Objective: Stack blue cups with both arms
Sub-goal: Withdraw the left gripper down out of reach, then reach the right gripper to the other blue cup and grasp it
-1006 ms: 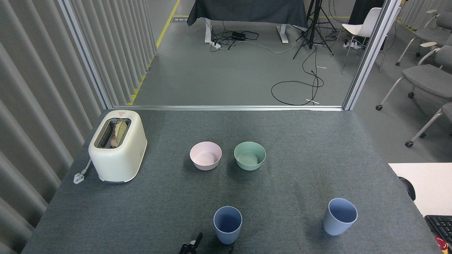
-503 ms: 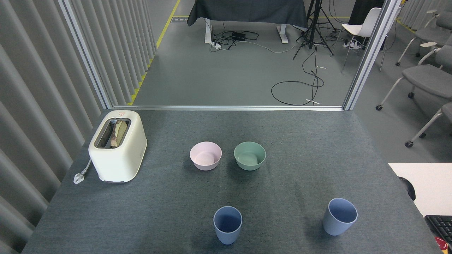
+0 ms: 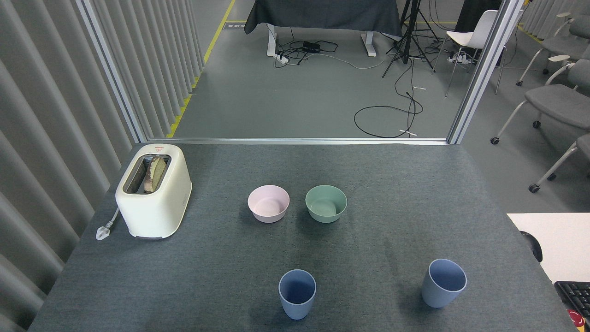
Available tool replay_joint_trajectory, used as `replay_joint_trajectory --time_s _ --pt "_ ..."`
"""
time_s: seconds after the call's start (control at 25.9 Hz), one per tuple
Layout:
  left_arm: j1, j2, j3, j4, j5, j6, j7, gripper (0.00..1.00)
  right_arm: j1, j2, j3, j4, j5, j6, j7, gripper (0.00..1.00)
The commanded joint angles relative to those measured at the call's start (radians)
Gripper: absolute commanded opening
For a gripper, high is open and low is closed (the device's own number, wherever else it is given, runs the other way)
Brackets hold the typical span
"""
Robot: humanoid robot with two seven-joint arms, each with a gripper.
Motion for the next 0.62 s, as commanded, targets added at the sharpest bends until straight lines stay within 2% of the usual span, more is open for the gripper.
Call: replay_joint_trajectory --time_s 0.0,0.12,0.23,0.39,0.58 --pt "0.003 -0.004 0.002 0.006 0.002 0.001 0.0 1.0 -0.11 -0.003 0.001 0.076 0.006 0.001 0.04 1.0" --pt "0.004 -0.014 0.002 0.008 0.002 0.001 0.0 1.0 -0.171 -0.009 -0.001 0.131 0.007 0.001 0.052 1.0" --pt "0.004 -0.014 0.002 0.014 0.002 0.001 0.0 1.0 -0.228 -0.045 0.001 0.171 0.006 0.002 0.052 1.0" --pt "0.006 -0.017 0.002 0.014 0.001 0.001 0.0 1.0 -0.29 -0.049 0.001 0.21 0.006 0.001 0.066 1.0" --pt "0.006 -0.017 0.002 0.014 0.002 0.001 0.0 1.0 -0.325 -0.051 0.001 0.242 0.007 0.001 0.072 1.0"
